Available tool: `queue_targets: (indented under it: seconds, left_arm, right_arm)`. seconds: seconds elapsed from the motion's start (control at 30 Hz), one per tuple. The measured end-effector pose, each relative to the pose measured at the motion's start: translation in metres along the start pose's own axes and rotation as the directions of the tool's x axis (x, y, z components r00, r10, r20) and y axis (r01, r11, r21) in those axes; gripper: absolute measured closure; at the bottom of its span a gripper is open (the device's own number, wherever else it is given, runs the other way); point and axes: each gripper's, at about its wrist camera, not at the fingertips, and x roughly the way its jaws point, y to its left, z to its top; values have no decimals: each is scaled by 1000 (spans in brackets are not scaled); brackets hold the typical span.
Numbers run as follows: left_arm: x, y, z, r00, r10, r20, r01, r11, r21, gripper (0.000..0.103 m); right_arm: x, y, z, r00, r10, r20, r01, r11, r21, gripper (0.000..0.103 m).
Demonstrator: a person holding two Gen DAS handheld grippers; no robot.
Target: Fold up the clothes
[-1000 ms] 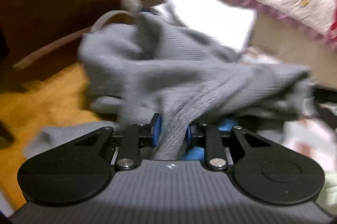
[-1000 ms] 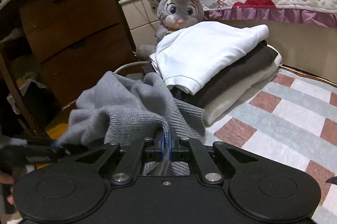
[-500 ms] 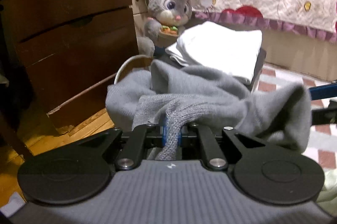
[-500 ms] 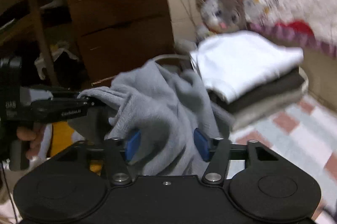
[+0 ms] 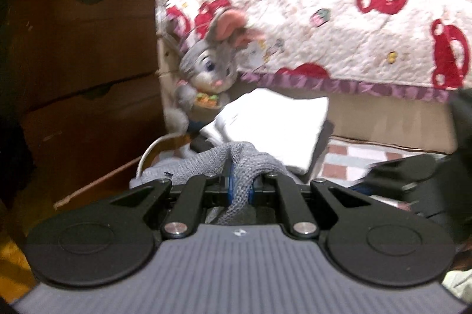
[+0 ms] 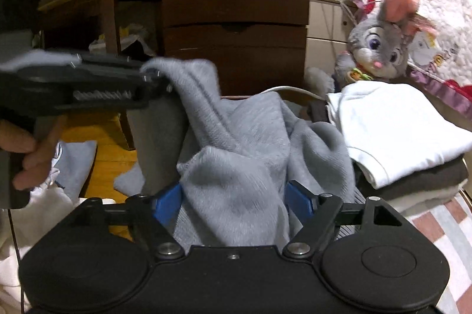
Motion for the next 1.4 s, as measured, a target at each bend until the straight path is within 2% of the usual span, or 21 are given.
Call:
queue_targets:
  seconds: [0.13, 0.17, 0.2, 0.23, 0.27, 0.4, 0.47, 0.6, 0.73, 0.77, 0.83, 0.9, 1.0, 1.07, 1.13, 1.17, 1.23, 1.27, 1.33, 1.37, 1.4]
  left_arm:
    - [-12, -16, 7, 997, -71, 41, 69, 996, 50, 95]
    - [-14, -19, 8, 995, -84, 49, 81, 995, 59, 95]
    - [-16, -23, 9, 994, -98, 57, 94, 993, 67, 95]
    - [-18, -25, 11, 992, -107, 64, 102, 992, 68, 95]
    - [-20, -26, 13, 990, -115, 79, 110, 992, 62, 95]
    - [-23, -27, 37, 968, -215, 132, 217, 976, -2, 95]
    - [-15, -45, 68, 941, -305, 148, 301, 952, 47, 96]
    - [-2, -95, 143, 866, -463, 187, 432, 883, 183, 96]
    - [18, -170, 205, 749, -653, 111, 586, 732, 348, 95]
    - [25, -190, 210, 724, -686, 76, 625, 699, 348, 90]
    - [38, -225, 211, 666, -746, 3, 704, 630, 329, 72]
    - [47, -251, 188, 613, -789, -35, 756, 573, 315, 56]
    - [68, -274, 135, 653, -748, -121, 742, 600, 300, 52]
    - [93, -273, 97, 702, -679, -216, 712, 660, 240, 52]
    - [118, -262, 64, 743, -598, -302, 662, 725, 192, 52]
    - [134, -250, 44, 764, -543, -349, 620, 768, 162, 52]
    - [151, -226, 11, 808, -439, -392, 526, 837, 148, 52]
    - [160, -212, -5, 824, -385, -415, 474, 870, 134, 52]
    - [170, -189, -24, 830, -339, -443, 418, 904, 92, 52]
    - [172, -179, -32, 832, -319, -454, 390, 918, 69, 52]
    - [174, -169, -40, 833, -299, -465, 361, 931, 47, 52]
  right_arm:
    - [20, 6, 6, 999, -53, 5, 53, 999, 6, 18]
    - [22, 4, 6, 998, -62, 12, 62, 997, 34, 23]
    - [24, 2, 6, 997, -72, 19, 71, 996, 62, 56]
    - [26, 0, 6, 996, -82, 25, 80, 993, 89, 73]
    - [22, -4, 6, 994, -101, 39, 95, 988, 125, 81]
    - [-20, -18, 6, 986, -102, 134, 68, 968, 241, 88]
    - [-44, -22, 12, 977, -125, 174, 78, 964, 254, 89]
    - [-122, -48, 28, 938, -203, 281, 108, 941, 321, 90]
    - [-218, -85, 20, 871, -368, 327, 209, 878, 431, 91]
    - [-241, -92, 5, 856, -418, 304, 249, 849, 466, 91]
    - [-287, -107, -24, 821, -512, 253, 324, 783, 531, 94]
    - [-334, -122, -54, 778, -598, 195, 395, 706, 588, 95]
    - [-357, -146, -123, 666, -746, -9, 614, 542, 574, 95]
    - [-353, -176, -183, 565, -810, -160, 736, 406, 542, 95]
    - [-341, -216, -264, 520, -774, -360, 790, 277, 546, 95]
    - [-338, -230, -293, 507, -741, -440, 798, 212, 564, 96]
    - [-339, -249, -329, 494, -707, -506, 805, 151, 574, 101]
    - [-341, -258, -335, 458, -706, -540, 837, 139, 529, 101]
    - [-348, -269, -333, 401, -752, -523, 865, 123, 486, 101]
    - [-354, -275, -333, 415, -764, -494, 845, 122, 520, 101]
    - [-354, -280, -334, 458, -753, -473, 807, 128, 576, 99]
